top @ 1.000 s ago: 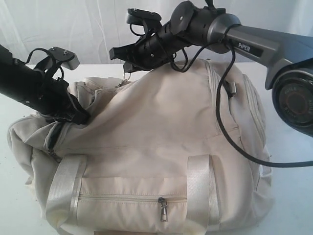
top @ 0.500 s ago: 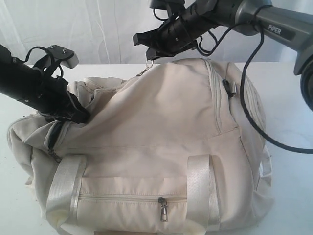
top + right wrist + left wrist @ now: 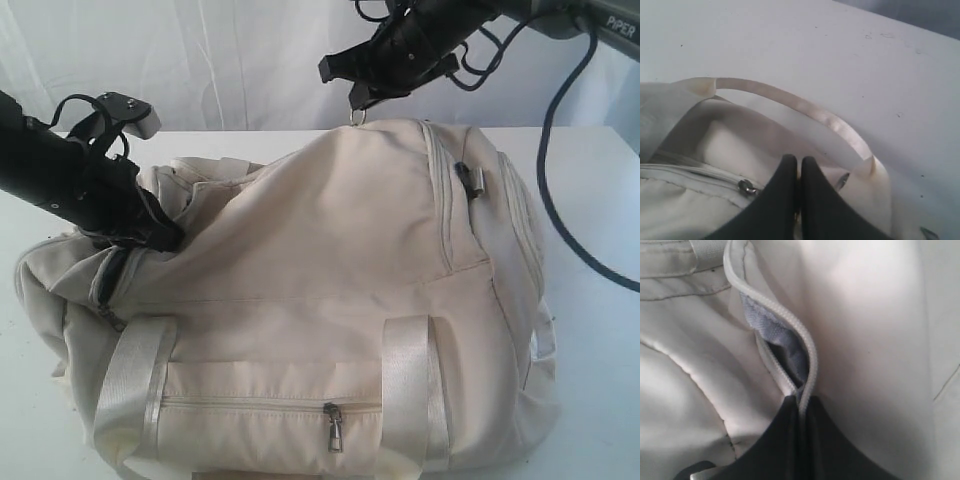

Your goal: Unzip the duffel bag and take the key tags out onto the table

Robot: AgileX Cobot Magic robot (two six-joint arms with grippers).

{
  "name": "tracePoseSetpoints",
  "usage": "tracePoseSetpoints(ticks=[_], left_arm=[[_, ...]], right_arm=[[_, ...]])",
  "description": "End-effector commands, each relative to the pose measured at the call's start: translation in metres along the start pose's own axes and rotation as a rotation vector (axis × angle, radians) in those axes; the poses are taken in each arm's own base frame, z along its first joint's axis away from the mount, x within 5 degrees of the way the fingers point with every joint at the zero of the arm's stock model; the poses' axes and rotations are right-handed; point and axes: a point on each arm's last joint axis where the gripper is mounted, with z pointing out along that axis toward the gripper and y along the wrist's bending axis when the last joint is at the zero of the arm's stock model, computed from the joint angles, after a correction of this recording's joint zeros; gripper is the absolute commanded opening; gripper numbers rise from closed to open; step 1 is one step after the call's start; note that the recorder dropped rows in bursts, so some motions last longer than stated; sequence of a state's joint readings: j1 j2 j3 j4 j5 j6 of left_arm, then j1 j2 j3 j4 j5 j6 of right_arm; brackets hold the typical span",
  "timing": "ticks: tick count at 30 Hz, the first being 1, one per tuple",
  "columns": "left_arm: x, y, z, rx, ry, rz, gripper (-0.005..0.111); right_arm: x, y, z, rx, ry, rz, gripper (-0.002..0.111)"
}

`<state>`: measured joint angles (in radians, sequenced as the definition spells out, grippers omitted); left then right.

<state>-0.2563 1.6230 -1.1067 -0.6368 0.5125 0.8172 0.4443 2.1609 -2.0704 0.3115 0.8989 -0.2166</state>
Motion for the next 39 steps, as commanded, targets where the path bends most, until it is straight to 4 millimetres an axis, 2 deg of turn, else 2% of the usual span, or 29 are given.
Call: tracePoseSetpoints(ticks=[1, 12, 20, 27, 33, 39], left_arm=[[0.005, -0.008, -0.001, 0.052, 0.031, -0.013, 0.000], [0.004, -0.008, -0.001, 0.051, 0.028, -0.022, 0.000], [0.004, -0.008, -0.001, 0.050, 0.027, -0.023, 0.000], [0.004, -0.007, -0.001, 0.048, 0.023, -0.024, 0.000], [0.004, -0.007, -0.001, 0.045, 0.022, -0.037, 0.000], [0.004, -0.007, -0.001, 0.048, 0.024, -0.037, 0.000]], right_arm=[[-0.002, -0.015, -0.025, 0.057, 0.020, -0.013, 0.000], [0.001, -0.030, -0.060, 0.089, 0.077, -0.017, 0.000], [0.002, -0.028, -0.075, 0.110, 0.104, -0.038, 0.000], [0.008, -0.035, -0.085, 0.177, 0.177, -0.057, 0.000], [0.027, -0.035, -0.093, 0.172, 0.228, -0.034, 0.000], [0.049, -0.023, -0.125, 0.181, 0.183, -0.038, 0.000]])
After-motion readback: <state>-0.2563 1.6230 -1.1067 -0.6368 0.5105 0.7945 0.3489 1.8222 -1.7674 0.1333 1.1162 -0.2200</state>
